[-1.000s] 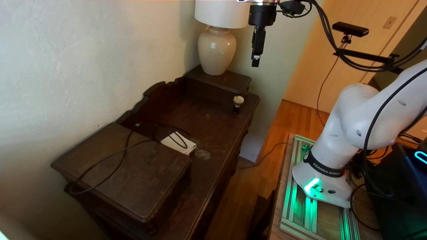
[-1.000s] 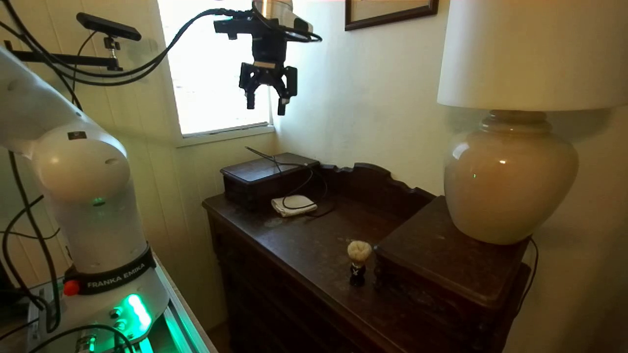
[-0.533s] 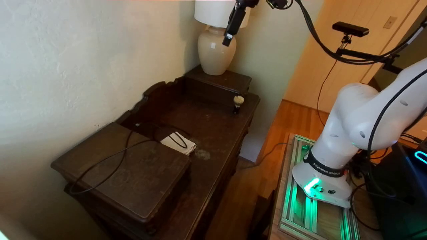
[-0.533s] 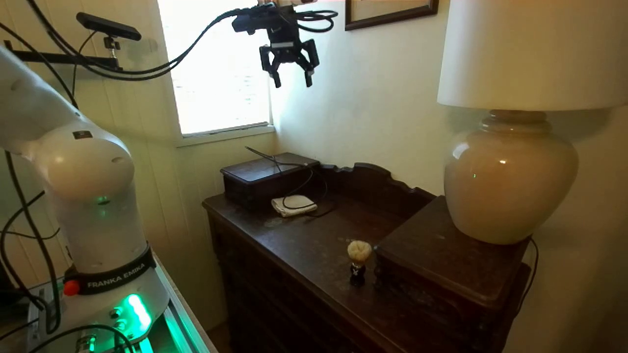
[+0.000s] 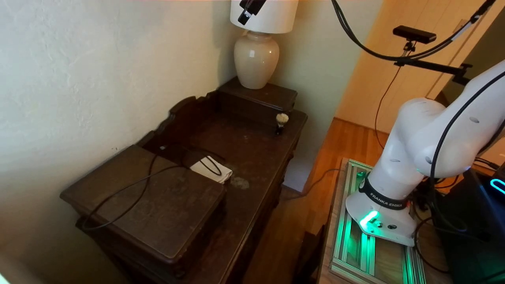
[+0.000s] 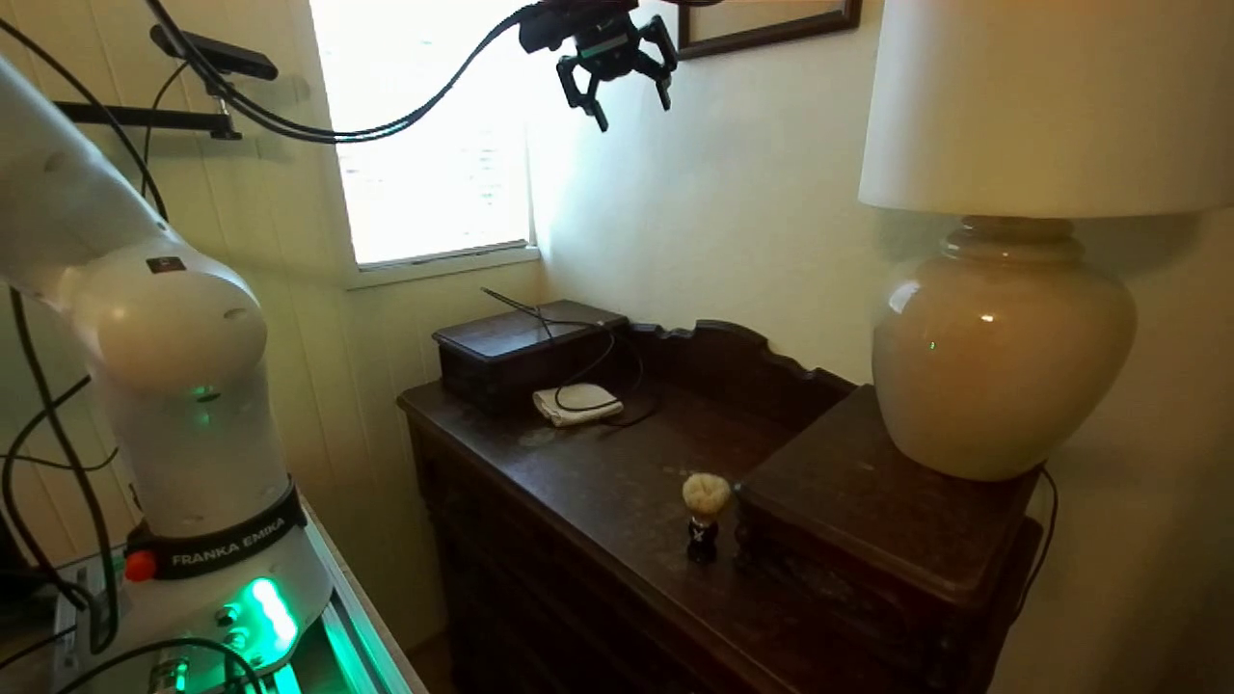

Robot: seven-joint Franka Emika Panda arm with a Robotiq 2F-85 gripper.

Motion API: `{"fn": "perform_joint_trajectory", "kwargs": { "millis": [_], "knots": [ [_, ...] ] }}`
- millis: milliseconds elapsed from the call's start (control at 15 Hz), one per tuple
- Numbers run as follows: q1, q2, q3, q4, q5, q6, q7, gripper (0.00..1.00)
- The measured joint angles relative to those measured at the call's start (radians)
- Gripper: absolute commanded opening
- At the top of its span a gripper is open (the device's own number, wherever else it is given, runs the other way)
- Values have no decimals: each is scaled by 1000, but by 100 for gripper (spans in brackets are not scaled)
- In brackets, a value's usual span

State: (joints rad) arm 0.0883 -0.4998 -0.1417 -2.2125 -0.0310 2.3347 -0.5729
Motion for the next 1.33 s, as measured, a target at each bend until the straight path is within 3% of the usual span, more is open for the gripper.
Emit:
{"fn": "perform_joint_trajectory", "kwargs": {
  "millis": [333, 933, 1333],
  "knots": [
    [-4, 0, 4, -6, -8, 32, 3, 100],
    [-81, 157, -14, 10, -55, 669, 54, 100],
    [-89, 334, -28, 131, -55, 904, 34, 100]
  ]
}}
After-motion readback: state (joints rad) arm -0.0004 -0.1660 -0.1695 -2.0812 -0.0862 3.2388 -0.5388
